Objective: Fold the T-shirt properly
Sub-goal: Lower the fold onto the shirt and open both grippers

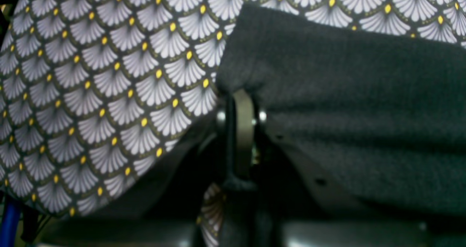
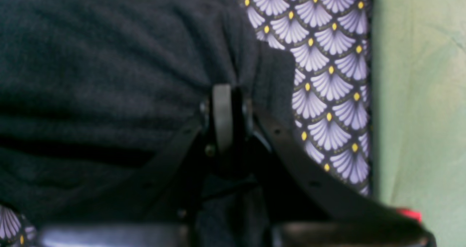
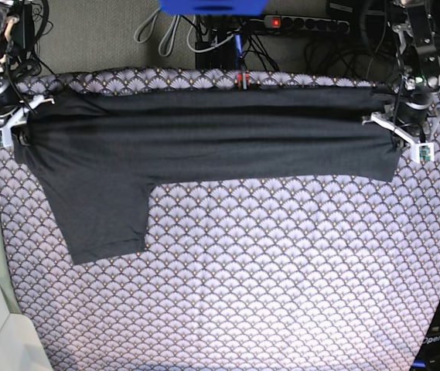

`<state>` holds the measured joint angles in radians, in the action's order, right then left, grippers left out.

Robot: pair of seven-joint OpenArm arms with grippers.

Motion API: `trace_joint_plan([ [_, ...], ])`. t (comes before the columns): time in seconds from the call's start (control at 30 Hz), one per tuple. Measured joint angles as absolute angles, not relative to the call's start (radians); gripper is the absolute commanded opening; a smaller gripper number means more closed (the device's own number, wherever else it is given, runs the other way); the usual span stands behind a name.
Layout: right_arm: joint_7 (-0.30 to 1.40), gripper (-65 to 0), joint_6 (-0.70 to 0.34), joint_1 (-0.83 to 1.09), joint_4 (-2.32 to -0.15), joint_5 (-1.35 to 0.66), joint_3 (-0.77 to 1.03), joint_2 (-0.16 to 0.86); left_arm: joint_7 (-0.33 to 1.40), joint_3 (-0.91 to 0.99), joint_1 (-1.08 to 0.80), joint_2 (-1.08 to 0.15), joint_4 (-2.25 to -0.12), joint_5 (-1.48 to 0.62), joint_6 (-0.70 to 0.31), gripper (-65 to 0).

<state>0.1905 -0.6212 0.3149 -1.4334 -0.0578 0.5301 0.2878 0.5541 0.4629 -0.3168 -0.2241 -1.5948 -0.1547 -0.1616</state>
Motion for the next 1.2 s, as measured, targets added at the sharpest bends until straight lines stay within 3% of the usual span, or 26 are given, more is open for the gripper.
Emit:
trace_joint_plan([
  [0.37, 0.172, -64.3, -0.621, 0.325, -1.379, -0.065, 0.530, 0.286, 0.520, 0.463, -0.301, -0.230, -1.496, -0.166, -0.162, -61.8],
  [0.47, 0.172, -56.8, -0.621, 0.322, -1.372, -0.065, 0.530, 0.288, 0.520, 0.463, -0.304, -0.230, -1.498, -0.162, -0.161, -51.8],
  [0.6, 0.172, -40.2, -0.621, 0.323, -1.371, -0.063, 0.530, 0.289, 0.584, 0.470, -0.297, -0.239, -1.504, -0.158, -0.151, -32.5],
  [0.7, 0.174, -31.9, -0.620, 0.323, -1.372, -0.060, 0.530, 0.291, 0.599, 0.471, -0.296, -0.243, -1.508, -0.151, -0.142, -26.1],
  [0.8, 0.184, -29.2, -0.621, 0.324, -1.372, -0.060, 0.533, 0.314, 0.599, 0.472, -0.295, -0.244, -1.508, -0.150, -0.142, -24.4],
  [1.0, 0.198, -29.0, -0.627, 0.290, -1.362, -0.057, 0.670, 0.303, 0.603, 0.473, -0.295, -0.244, -1.510, -0.151, -0.139, -24.3],
  [1.2, 0.207, -29.0, -0.620, 0.220, -1.348, -0.045, 0.689, 0.326, 0.604, 0.476, -0.295, -0.241, -1.510, -0.151, -0.140, -24.5],
])
